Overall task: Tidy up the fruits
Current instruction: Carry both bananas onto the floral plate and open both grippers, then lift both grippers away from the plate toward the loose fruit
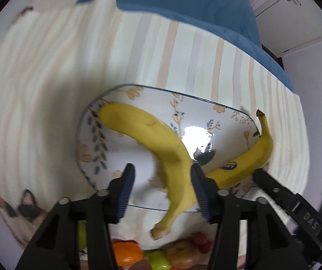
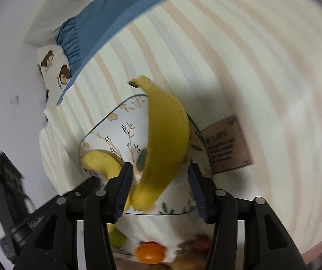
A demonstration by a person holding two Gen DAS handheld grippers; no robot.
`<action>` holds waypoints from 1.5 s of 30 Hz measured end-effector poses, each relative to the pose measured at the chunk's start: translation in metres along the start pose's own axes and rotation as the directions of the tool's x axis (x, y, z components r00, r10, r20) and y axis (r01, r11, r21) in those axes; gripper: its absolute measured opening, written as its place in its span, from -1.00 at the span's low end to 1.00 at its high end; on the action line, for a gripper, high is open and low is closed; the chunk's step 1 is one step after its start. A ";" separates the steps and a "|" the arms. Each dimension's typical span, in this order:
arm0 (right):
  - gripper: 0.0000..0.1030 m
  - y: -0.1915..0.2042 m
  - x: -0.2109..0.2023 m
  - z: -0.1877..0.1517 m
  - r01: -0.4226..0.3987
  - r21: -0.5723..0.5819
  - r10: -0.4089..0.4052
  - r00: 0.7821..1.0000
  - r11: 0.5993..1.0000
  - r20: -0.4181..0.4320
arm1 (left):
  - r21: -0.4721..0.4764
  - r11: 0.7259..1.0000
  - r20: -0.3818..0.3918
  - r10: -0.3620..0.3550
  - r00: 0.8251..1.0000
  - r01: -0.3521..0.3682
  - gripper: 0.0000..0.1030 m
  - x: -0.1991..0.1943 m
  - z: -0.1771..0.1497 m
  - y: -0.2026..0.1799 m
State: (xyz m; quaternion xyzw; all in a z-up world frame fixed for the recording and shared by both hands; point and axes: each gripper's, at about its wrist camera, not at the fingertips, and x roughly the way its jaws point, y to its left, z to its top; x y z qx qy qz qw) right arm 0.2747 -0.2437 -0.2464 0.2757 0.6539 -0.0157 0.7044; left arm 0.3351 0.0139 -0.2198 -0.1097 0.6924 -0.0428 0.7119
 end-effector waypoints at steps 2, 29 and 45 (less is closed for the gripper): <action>0.21 0.015 -0.010 -0.004 0.057 -0.066 -0.054 0.998 0.996 0.037 | 0.044 0.998 0.039 0.051 0.998 -0.053 0.30 -0.008 -0.006 -0.001; 0.93 0.096 -0.091 -0.076 0.300 -0.336 -0.158 0.908 0.893 0.389 | 0.144 0.961 0.363 0.171 0.916 -0.236 0.95 -0.097 -0.076 -0.017; 0.93 0.100 -0.188 -0.168 0.227 -0.347 -0.029 0.870 0.910 0.492 | 0.142 0.975 0.470 0.082 0.879 -0.168 0.95 -0.172 -0.161 -0.009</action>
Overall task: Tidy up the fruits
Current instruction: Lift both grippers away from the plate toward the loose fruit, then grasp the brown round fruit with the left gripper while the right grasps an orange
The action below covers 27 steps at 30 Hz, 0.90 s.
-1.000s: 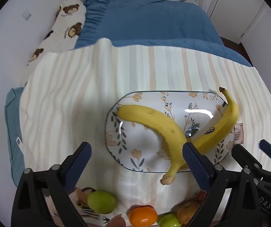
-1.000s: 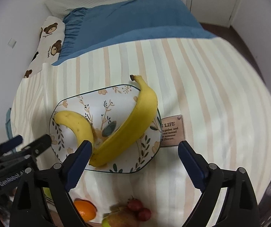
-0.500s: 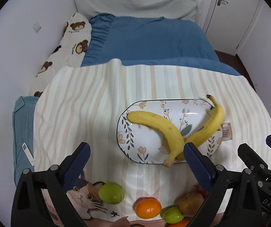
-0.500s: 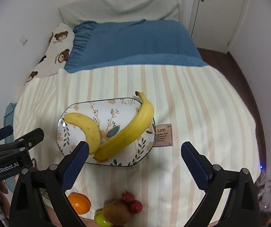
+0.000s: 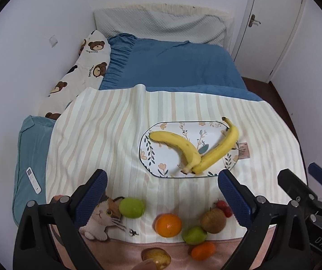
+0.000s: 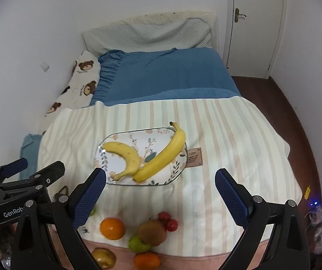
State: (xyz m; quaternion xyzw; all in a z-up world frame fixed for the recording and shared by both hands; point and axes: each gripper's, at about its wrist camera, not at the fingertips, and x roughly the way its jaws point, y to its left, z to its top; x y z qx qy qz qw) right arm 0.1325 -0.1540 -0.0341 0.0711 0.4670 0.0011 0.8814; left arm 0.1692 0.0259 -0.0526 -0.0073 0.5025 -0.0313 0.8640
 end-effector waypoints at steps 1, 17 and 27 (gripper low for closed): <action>0.93 0.001 -0.005 -0.003 -0.011 0.006 0.010 1.000 1.000 0.001 | -0.005 1.000 0.000 -0.005 1.000 0.005 0.95 -0.005 -0.003 0.001; 0.93 -0.024 0.062 -0.125 -0.115 0.141 0.157 0.927 0.983 -0.340 | 0.018 0.999 -0.360 0.034 0.932 -0.030 0.95 0.072 -0.140 0.028; 0.87 -0.051 0.139 -0.210 -0.109 0.324 0.276 0.803 0.940 -0.528 | 0.016 1.000 -0.605 -0.011 0.796 0.026 0.31 0.167 -0.219 0.008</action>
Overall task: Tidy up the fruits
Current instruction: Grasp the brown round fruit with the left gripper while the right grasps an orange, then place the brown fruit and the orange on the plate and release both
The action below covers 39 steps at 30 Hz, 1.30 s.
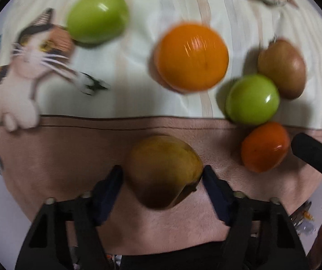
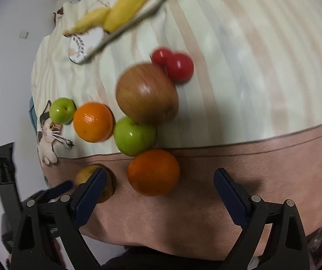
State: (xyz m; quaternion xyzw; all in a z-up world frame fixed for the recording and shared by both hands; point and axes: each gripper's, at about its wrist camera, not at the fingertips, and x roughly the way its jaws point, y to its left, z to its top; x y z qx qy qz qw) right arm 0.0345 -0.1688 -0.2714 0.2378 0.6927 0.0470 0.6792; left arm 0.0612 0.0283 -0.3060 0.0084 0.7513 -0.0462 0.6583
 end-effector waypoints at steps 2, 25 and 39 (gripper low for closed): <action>0.83 -0.001 0.009 0.000 -0.007 0.011 0.008 1.000 1.000 -0.016 | 0.009 0.999 0.032 0.031 0.999 -0.032 0.29 0.004 -0.001 -0.005; 0.29 0.025 0.061 -0.032 0.194 -0.199 -0.214 0.973 0.961 -0.084 | -0.074 0.993 0.066 0.093 0.993 -0.088 0.28 0.003 -0.002 0.025; 0.26 0.039 0.051 -0.041 0.253 -0.146 -0.258 0.966 0.956 -0.014 | 0.002 0.999 0.136 0.050 0.989 -0.051 0.26 -0.029 -0.003 0.027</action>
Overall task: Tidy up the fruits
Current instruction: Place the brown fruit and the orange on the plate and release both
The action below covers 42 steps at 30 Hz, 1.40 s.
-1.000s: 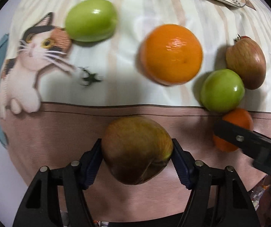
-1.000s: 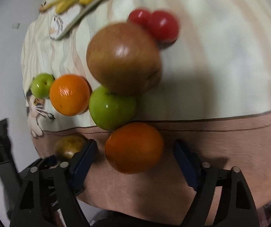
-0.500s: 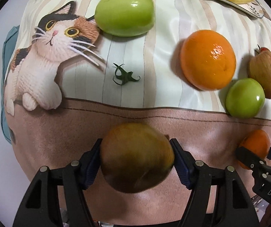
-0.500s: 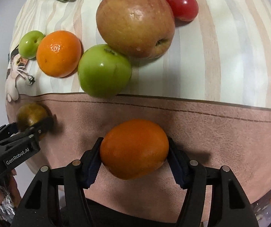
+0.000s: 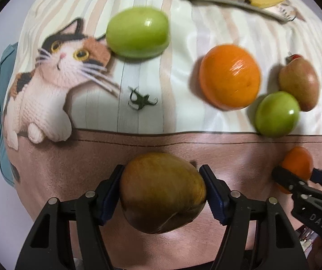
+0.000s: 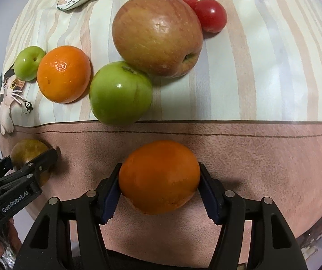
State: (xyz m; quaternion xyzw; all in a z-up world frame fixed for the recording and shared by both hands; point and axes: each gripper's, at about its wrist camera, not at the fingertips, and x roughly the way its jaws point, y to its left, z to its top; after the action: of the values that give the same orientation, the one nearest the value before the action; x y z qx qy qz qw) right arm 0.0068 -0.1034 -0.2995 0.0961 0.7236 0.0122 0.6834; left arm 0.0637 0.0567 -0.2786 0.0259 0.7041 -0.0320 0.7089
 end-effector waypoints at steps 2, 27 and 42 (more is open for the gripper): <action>0.26 -0.002 -0.007 -0.002 -0.018 0.014 0.018 1.000 1.000 0.005 | 0.007 1.000 0.023 -0.024 0.999 0.024 0.26 -0.016 0.004 -0.002; 0.26 0.035 -0.133 0.295 -0.071 -0.069 0.086 0.968 0.995 0.237 | 0.042 0.997 0.121 -0.070 0.990 0.066 0.26 -0.053 0.245 -0.009; 0.27 0.062 -0.045 0.353 0.022 -0.132 -0.016 0.999 0.991 0.041 | -0.004 0.990 -0.014 -0.139 0.990 0.139 0.26 -0.001 0.271 -0.006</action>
State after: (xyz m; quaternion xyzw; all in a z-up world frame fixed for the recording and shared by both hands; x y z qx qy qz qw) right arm 0.3666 -0.0894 -0.2692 0.0440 0.7082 0.0517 0.7027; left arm 0.3338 0.0284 -0.2760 -0.0241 0.7093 -0.0803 0.6999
